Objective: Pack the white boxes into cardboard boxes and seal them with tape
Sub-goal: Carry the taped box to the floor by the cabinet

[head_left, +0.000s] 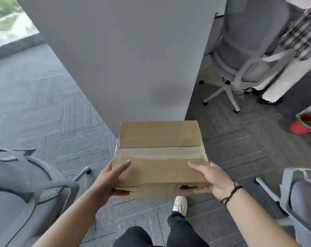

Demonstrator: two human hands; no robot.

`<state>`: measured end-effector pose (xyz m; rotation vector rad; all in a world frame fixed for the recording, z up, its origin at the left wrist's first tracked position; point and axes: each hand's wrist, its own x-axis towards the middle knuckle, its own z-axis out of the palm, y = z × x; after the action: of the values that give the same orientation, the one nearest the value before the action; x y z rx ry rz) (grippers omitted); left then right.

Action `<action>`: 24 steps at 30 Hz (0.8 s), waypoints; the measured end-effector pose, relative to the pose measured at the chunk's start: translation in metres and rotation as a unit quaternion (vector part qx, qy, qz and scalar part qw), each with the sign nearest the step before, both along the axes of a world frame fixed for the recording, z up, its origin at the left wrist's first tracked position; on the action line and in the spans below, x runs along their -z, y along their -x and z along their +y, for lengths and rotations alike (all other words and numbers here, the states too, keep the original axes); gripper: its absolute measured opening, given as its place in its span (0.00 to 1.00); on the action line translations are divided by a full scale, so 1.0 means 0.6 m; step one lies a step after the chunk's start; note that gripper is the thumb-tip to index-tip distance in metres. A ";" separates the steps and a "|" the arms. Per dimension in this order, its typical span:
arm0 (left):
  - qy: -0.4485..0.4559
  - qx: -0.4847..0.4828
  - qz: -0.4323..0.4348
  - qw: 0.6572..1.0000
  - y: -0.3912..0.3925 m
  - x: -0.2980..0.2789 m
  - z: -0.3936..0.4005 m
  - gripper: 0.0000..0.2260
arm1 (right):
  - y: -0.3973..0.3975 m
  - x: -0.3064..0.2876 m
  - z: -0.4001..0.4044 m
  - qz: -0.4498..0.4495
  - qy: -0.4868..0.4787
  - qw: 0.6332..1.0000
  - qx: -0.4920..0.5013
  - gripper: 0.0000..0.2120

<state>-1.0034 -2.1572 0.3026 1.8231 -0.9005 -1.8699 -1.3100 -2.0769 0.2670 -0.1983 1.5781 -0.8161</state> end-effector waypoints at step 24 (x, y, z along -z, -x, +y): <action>-0.065 -0.162 0.005 0.985 0.071 0.724 -0.177 0.32 | 0.091 0.681 -0.310 0.025 -0.039 0.989 -0.138 0.22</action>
<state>-1.0463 -2.2635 -0.1318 1.8996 -0.4516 -1.7612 -1.3646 -2.2626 -0.1414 -0.3755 1.5837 -0.5366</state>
